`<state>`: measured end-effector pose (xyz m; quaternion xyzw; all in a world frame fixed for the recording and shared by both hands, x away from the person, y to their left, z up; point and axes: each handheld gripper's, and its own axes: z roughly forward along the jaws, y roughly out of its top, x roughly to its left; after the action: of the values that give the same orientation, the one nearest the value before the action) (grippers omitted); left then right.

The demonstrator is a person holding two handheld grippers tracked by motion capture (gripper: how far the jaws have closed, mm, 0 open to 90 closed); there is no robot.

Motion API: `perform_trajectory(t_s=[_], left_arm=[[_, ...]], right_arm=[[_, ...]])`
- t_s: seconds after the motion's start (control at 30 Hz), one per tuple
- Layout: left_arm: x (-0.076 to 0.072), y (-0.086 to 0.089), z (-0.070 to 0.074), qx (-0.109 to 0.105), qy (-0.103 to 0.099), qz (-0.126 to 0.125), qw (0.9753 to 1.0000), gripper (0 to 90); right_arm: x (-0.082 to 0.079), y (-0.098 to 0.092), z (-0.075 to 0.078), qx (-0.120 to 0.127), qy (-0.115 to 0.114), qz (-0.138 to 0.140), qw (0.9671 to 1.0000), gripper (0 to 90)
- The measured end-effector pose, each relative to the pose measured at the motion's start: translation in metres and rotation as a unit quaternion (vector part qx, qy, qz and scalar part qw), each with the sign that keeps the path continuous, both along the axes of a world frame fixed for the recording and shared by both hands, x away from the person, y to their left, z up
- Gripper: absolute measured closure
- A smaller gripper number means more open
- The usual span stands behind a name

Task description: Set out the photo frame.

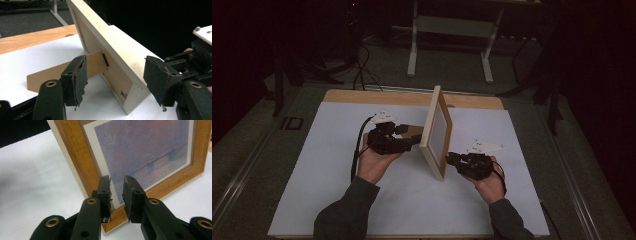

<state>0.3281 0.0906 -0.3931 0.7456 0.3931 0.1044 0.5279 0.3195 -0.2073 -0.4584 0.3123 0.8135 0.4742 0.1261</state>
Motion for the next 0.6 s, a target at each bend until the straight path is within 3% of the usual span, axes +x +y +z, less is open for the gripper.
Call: perform_trajectory(t_s=[0.6], left_arm=[[-0.005,-0.024,-0.001,0.023,-0.003,-0.020,0.9995,31.0]], right_arm=[[0.000,-0.007,-0.002,0.003,0.000,-0.010,0.9999,72.3]])
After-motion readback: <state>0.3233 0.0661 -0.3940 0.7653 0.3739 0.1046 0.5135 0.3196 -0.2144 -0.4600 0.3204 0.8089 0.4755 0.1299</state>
